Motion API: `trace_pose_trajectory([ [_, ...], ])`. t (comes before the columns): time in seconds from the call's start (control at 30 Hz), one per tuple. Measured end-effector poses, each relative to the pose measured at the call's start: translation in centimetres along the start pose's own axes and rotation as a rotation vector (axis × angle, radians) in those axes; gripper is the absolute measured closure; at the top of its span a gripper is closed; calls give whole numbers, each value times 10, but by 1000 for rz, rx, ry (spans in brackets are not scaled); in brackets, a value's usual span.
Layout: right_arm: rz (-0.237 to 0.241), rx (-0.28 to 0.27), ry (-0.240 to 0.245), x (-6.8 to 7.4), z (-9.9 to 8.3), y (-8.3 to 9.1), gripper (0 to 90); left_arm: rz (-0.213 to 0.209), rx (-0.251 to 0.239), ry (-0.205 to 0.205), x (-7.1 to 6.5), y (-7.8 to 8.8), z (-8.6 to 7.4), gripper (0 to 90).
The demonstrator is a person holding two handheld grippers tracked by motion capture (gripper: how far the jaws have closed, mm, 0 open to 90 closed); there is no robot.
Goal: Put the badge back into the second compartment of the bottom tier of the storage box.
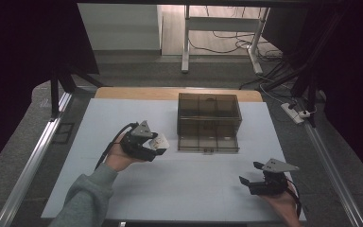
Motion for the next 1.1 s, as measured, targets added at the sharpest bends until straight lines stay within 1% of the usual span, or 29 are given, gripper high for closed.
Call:
trace_pose_trajectory([
  [0.23,-1,1,2,0,0,-1,164,-7,-3,4,0,-7,4,324],
  [0.37,-1,1,3,0,0,-1,164,-12,4,-5,-1,-11,7,323],
  [0.5,-1,2,4,0,-1,-1,164,-15,-11,-2,-2,-15,12,323],
  [0.6,0,3,5,0,-1,-1,164,-13,-12,-9,-3,-18,16,323],
  [0.63,1,3,4,0,-1,-1,164,-14,-18,-5,-4,-19,17,324],
  [1.1,3,-1,8,0,-1,-1,164,-30,-16,-17,-8,-31,31,323],
])
Point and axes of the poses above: each handheld gripper's, and its own axes: y roughly backward along the jaws, z roughly out of its top, x roughly to its left, the point moved 8 cm from there along -y, roughly forward along the jaws, and after that the axes turned 5 degrees about -z, right-handed, at the moved point
